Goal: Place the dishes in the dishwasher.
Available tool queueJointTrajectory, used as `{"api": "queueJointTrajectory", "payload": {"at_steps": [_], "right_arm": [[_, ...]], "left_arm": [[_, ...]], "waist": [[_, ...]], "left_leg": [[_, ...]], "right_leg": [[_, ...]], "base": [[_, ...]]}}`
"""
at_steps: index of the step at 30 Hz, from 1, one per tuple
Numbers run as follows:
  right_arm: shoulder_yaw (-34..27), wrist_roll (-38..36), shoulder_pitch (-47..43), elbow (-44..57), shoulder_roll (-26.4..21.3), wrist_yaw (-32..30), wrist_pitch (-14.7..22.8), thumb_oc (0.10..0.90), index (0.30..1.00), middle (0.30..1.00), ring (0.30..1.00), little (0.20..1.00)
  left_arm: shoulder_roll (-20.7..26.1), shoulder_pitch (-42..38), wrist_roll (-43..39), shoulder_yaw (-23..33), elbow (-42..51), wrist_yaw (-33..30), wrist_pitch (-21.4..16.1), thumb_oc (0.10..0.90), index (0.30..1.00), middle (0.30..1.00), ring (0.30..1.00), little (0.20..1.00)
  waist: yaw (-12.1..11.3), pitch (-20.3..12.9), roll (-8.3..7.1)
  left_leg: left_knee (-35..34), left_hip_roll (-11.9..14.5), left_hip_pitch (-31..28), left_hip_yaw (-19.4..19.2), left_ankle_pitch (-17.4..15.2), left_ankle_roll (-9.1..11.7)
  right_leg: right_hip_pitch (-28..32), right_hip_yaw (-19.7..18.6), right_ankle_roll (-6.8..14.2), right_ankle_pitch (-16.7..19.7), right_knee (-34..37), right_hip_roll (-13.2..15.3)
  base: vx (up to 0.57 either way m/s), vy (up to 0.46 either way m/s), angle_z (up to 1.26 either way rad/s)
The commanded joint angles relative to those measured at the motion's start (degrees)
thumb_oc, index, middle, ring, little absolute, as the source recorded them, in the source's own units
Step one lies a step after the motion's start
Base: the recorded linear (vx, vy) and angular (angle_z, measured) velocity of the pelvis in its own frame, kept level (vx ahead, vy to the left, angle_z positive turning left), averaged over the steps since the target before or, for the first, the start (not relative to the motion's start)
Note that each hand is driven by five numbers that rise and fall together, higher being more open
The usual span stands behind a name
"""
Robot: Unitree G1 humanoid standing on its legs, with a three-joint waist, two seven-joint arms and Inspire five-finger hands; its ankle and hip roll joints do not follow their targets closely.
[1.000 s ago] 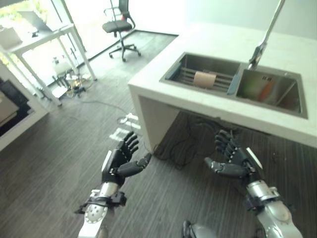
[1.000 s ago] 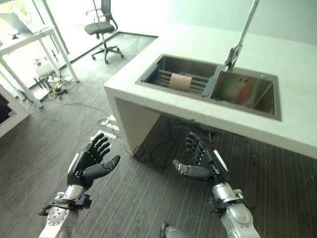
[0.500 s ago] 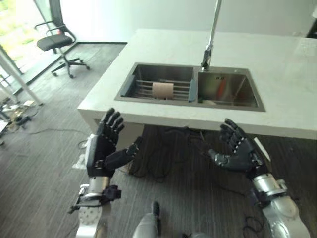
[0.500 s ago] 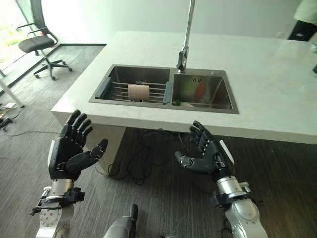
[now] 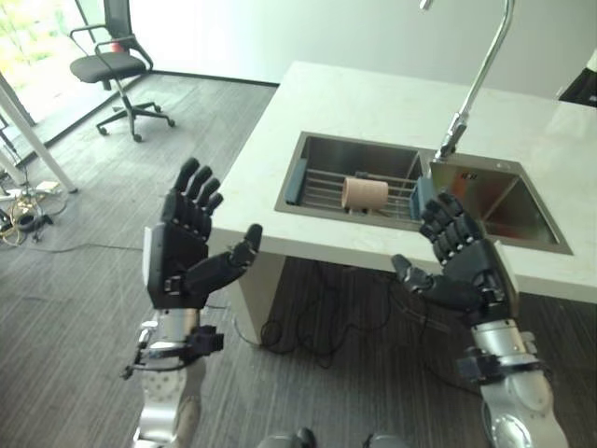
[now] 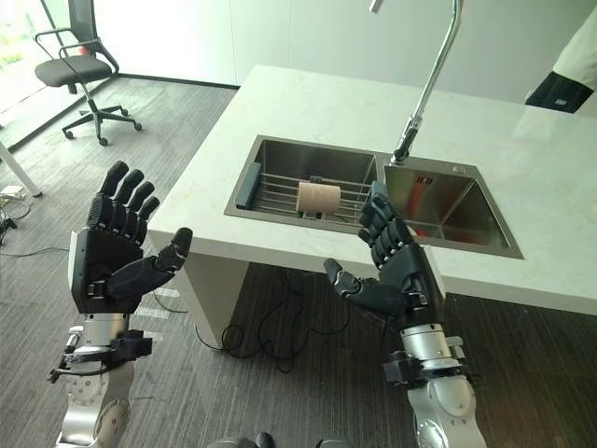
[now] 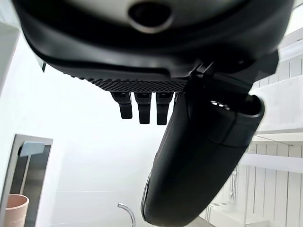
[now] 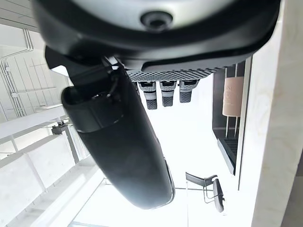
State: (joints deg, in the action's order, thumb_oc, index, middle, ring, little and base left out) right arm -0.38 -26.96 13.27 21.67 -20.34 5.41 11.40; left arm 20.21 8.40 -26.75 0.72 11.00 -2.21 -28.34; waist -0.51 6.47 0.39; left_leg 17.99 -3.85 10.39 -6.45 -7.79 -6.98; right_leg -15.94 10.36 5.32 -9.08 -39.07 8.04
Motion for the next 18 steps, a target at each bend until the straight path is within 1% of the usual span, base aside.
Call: {"api": "queueJointTrajectory", "payload": {"at_steps": [1, 2, 3, 4, 5, 6, 8, 12, 15, 16, 17, 18], "right_arm": [[-5.52, -1.91, -3.3, 1.58, -2.15, 0.31, 6.7, 0.8, 0.9, 0.9, 0.9, 0.9], [-5.94, -2.69, -3.1, 1.49, -2.35, 1.08, 7.01, 0.8, 0.9, 0.9, 0.9, 0.9], [-6.17, -3.28, -3.21, 1.46, -2.51, 1.62, 6.95, 0.8, 0.9, 0.9, 0.9, 0.9], [-6.18, -3.58, -3.37, 1.58, -2.54, 2.01, 6.82, 0.8, 0.9, 0.9, 0.9, 0.9], [-5.84, -3.08, -3.43, 1.73, -2.26, 2.16, 6.89, 0.8, 0.9, 0.9, 0.9, 0.9], [-5.72, -2.85, -3.36, 1.77, -2.05, 2.37, 7.0, 0.8, 0.9, 0.9, 0.9, 0.9], [-5.38, -2.69, -3.41, 1.82, -2.17, 2.53, 7.08, 0.8, 0.9, 0.9, 0.9, 0.9], [-3.77, -1.52, -4.57, 2.02, -2.64, 0.56, 6.36, 0.8, 0.9, 0.9, 0.9, 0.9], [-3.57, -1.05, -4.65, 1.87, -2.77, 0.27, 6.39, 0.8, 0.9, 0.9, 0.9, 0.9], [-3.78, -0.88, -4.2, 2.15, -2.97, 0.39, 6.62, 0.8, 0.9, 0.9, 0.9, 0.9], [-4.15, -0.6, -3.76, 2.26, -3.09, 0.54, 6.83, 0.8, 0.9, 0.9, 0.9, 0.9], [-4.55, -0.4, -3.29, 2.47, -3.34, 0.49, 6.92, 0.8, 0.9, 0.9, 0.9, 0.9]], "left_arm": [[3.23, -3.82, -1.4, 1.36, 7.08, 3.36, -1.84, 0.8, 0.9, 0.9, 0.9, 0.9], [3.1, -3.54, -0.98, 1.36, 7.34, 4.53, -1.35, 0.8, 0.9, 0.9, 0.9, 0.9], [3.15, -3.5, -0.53, 1.16, 7.71, 5.09, -0.96, 0.8, 0.9, 0.9, 0.9, 0.9], [3.23, -3.87, -0.09, 0.78, 8.13, 5.63, -0.45, 0.8, 0.9, 0.9, 0.9, 0.9], [3.45, -4.52, 0.54, 0.0, 8.65, 5.48, -0.14, 0.8, 0.9, 0.9, 0.9, 0.9], [3.6, -4.72, 0.23, -0.18, 8.89, 5.58, -0.04, 0.8, 0.9, 0.9, 0.9, 0.9], [3.75, -4.87, -0.46, -0.18, 9.12, 5.96, 0.03, 0.8, 0.9, 0.9, 0.9, 0.9], [4.31, -5.0, -2.68, -0.81, 9.26, 7.07, 0.06, 0.8, 0.9, 0.9, 0.9, 0.9], [3.91, -4.66, -5.13, -0.72, 9.59, 7.39, -0.19, 0.8, 0.9, 0.9, 0.9, 0.9], [3.61, -4.35, -5.96, -0.65, 10.15, 7.15, -0.38, 0.8, 0.9, 0.9, 0.9, 0.9], [3.28, -4.2, -6.58, -0.53, 10.42, 6.59, -0.91, 0.8, 0.9, 0.9, 0.9, 0.9], [2.81, -3.98, -7.26, -0.55, 10.66, 6.58, -1.47, 0.8, 0.9, 0.9, 0.9, 0.9]], "waist": [[1.2, -2.4, -0.43], [1.95, -1.99, -1.11], [2.7, -1.7, -1.68], [3.67, -1.56, -2.1], [4.71, -1.44, -2.01], [4.96, -1.42, -1.98], [4.86, -1.83, -2.27], [4.58, -3.15, -2.64], [4.66, -4.03, -2.4], [4.74, -4.29, -2.45], [4.8, -4.41, -2.57], [4.84, -4.47, -2.71]], "left_leg": [[-0.8, 1.81, -1.18, 4.41, -2.18, 4.74], [-0.8, 1.16, -2.31, 3.91, -3.3, 4.7], [-0.8, 0.49, -3.28, 3.65, -4.51, 4.67], [-0.8, -0.35, -4.39, 3.86, -6.02, 4.35], [-0.8, -0.77, -5.69, 4.54, -7.58, 3.87], [-0.8, -0.95, -6.19, 4.7, -8.19, 3.65], [-0.8, -1.36, -6.36, 4.85, -8.52, 3.66], [-0.8, -0.47, -7.38, 3.37, -9.23, 4.04], [-0.8, 0.75, -9.16, 3.0, -9.29, 4.9], [-0.8, 1.37, -10.09, 2.59, -9.17, 5.56], [-0.8, 1.78, -10.55, 2.19, -8.86, 6.06], [-0.8, 2.31, -11.31, 1.68, -7.41, 6.84]], "right_leg": [[6.59, 3.47, 0.25, 6.18, 21.88, -4.21], [3.84, 3.3, 0.54, 6.53, 21.88, -2.71], [0.87, 2.61, 1.2, 8.0, 21.88, -1.18], [-3.03, 0.73, 2.25, 9.89, 21.88, 0.16], [-5.77, -0.91, 2.73, 11.2, 21.88, 0.58], [-6.19, -1.12, 2.85, 11.59, 21.88, 0.75], [-5.23, -1.39, 3.14, 10.64, 21.88, 0.89], [-3.67, -0.7, 3.32, 9.8, 21.88, 0.73], [-2.28, -0.21, 2.3, 8.37, 21.88, -0.25], [-1.73, 0.25, 1.68, 7.79, 21.88, -0.54], [-1.25, 0.55, 1.23, 7.4, 21.88, -0.65], [-0.74, 0.94, 0.62, 6.94, 21.88, -0.79]], "base": [[0.18, -0.094, -0.38], [0.23, -0.126, -0.33], [0.26, -0.131, -0.13], [0.34, -0.162, -0.11], [0.35, -0.166, 0.07], [0.3, -0.154, 0.11], [0.25, -0.169, 0.08], [0.27, -0.206, 0.14], [0.31, -0.224, -0.05], [0.3, -0.227, -0.04], [0.31, -0.251, 0.07], [0.27, -0.239, 0.14]]}}
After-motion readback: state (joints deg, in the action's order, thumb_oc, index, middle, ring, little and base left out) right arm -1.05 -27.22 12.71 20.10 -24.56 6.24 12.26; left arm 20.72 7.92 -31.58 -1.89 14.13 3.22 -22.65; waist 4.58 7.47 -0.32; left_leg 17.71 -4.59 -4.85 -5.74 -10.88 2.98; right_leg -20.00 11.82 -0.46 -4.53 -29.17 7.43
